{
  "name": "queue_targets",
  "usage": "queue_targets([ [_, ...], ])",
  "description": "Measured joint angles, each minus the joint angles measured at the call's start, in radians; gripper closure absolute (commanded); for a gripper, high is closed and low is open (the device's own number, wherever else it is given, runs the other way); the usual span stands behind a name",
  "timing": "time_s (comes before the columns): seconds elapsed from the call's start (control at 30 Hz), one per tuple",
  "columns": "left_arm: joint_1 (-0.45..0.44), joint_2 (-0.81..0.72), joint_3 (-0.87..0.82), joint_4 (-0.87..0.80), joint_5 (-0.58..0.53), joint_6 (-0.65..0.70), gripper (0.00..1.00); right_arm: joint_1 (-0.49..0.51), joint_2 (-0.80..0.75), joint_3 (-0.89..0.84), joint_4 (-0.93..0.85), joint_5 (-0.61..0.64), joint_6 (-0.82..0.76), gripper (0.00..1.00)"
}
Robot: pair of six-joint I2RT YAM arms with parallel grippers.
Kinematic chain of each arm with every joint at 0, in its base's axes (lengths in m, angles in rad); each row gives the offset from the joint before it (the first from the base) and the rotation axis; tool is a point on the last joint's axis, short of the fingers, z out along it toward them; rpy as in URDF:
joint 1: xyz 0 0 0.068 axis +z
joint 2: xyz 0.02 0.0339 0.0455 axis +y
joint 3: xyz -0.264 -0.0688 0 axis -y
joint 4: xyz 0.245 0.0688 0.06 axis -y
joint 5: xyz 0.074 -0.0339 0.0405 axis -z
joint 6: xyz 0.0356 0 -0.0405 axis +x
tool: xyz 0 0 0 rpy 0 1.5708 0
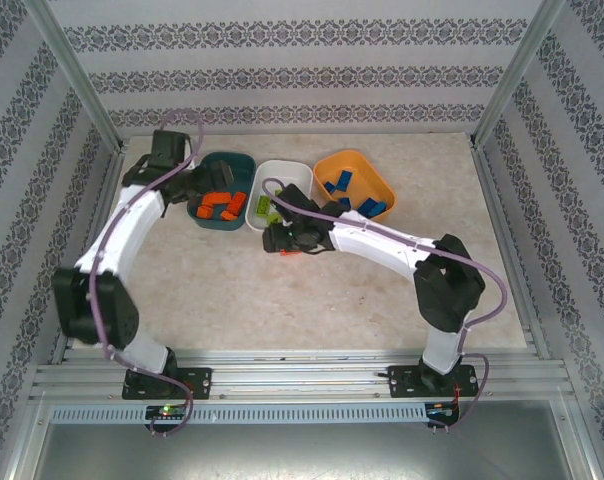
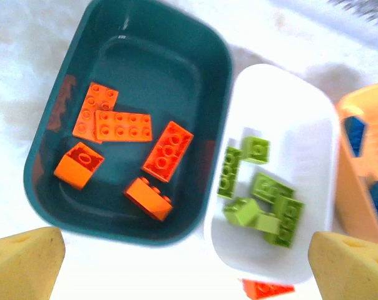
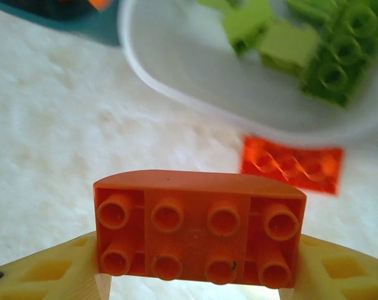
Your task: Sort the legos into containers by color
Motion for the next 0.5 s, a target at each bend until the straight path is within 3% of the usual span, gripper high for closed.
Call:
queue_targets([
  [0.27, 0.000, -0.410, -0.240, 0.010, 0.044, -0.048, 0.00, -0.050, 0.302, 0.424, 0.058, -0.053, -0.039, 0.41],
  [0.5, -0.005, -0.604, -0.421, 0.002, 0.107, -0.108, 0.00, -0.084, 0.654, 0.963, -0.011, -0.057, -0.100, 0.18],
])
